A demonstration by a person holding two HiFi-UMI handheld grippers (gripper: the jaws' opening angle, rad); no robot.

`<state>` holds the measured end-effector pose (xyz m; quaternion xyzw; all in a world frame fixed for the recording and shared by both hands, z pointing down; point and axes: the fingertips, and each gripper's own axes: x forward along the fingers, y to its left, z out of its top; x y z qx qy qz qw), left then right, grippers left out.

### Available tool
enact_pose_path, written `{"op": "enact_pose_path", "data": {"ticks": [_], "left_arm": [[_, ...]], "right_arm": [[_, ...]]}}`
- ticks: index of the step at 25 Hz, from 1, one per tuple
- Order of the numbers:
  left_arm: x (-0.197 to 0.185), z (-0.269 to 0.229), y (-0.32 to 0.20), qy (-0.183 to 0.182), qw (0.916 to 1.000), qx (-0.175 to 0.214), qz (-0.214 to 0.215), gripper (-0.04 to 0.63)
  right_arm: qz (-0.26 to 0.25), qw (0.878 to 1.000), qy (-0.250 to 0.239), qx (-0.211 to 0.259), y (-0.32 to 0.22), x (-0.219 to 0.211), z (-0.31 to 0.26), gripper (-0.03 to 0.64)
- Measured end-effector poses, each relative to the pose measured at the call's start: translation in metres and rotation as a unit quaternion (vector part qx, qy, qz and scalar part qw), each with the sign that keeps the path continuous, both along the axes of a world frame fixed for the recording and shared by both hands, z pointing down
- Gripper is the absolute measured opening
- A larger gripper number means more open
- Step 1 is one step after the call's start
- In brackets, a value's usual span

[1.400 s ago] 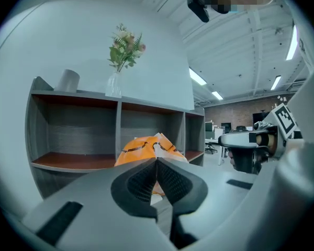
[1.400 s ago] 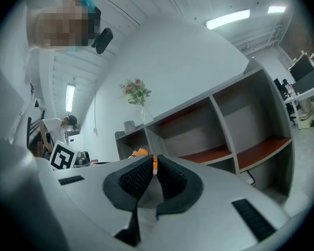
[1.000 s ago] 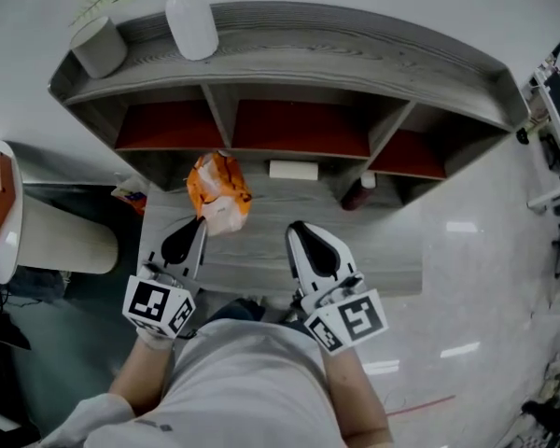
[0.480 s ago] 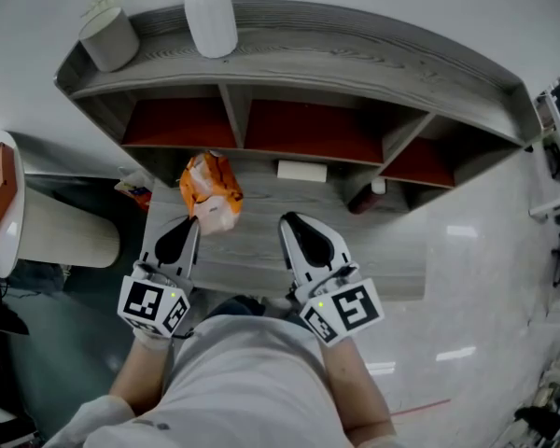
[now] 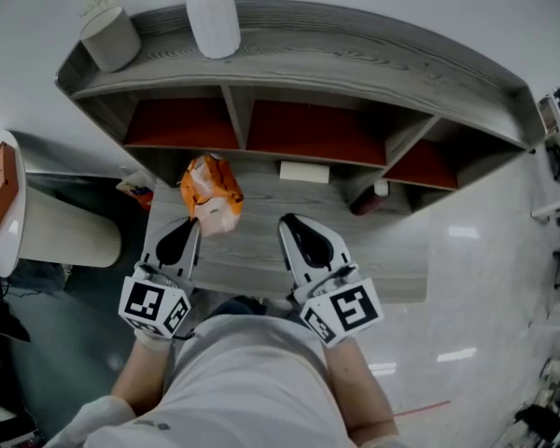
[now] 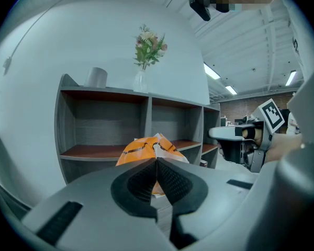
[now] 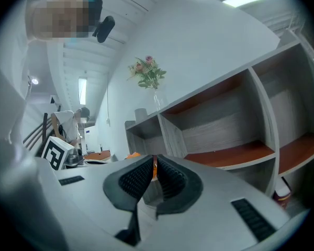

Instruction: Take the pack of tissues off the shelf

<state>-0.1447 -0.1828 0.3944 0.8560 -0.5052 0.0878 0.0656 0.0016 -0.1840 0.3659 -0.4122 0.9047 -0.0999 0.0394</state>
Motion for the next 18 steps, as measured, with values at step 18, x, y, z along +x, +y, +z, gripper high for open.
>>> {"op": "enact_pose_path", "data": {"ticks": [18], "left_arm": [[0.017, 0.000, -0.003, -0.001, 0.9999, 0.001, 0.014, 0.017]], "right_arm": [[0.008, 1.000, 0.002, -0.006, 0.001, 0.014, 0.002, 0.032]]}}
